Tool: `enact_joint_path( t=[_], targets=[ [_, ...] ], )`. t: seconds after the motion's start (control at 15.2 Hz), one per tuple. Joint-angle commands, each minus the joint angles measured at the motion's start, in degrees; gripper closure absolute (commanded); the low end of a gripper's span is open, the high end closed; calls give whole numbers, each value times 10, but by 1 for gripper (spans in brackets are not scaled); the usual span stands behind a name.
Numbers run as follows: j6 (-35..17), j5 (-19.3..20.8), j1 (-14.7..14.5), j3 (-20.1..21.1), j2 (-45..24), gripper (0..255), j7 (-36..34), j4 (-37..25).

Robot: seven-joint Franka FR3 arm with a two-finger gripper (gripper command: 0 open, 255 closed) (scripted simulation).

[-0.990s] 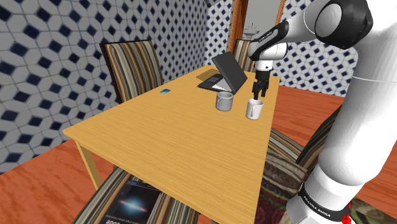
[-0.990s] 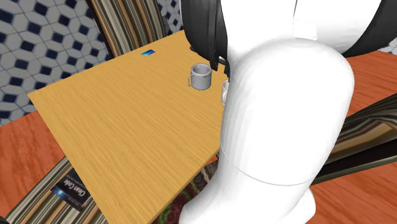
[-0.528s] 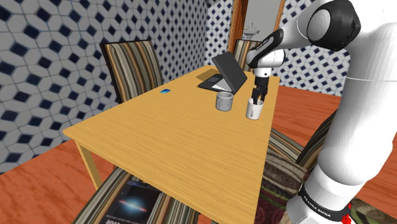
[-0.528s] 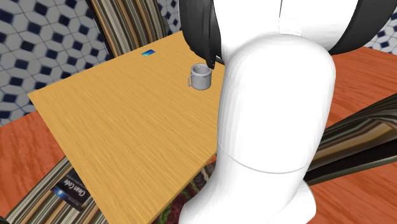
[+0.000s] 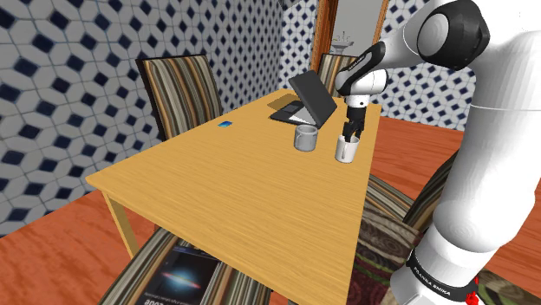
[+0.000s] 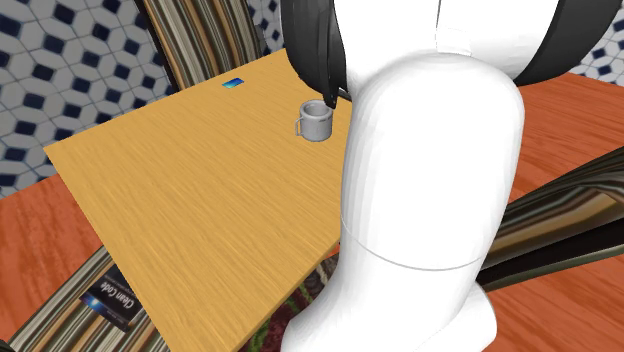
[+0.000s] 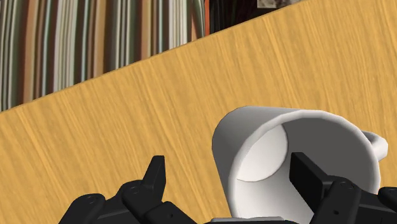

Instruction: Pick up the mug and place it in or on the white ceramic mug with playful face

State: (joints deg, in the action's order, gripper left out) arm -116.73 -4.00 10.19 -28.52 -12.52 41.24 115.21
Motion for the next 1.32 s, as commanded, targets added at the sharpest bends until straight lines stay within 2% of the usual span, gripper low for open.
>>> enact_joint_path(
  t=[0.0,0.59,1.25],
  targets=[
    [0,0,0,0,0,255,0,0],
    [0,0,0,0,0,255,0,0],
    [70,20,-5,-4,37,255,-12,-37]
  ],
)
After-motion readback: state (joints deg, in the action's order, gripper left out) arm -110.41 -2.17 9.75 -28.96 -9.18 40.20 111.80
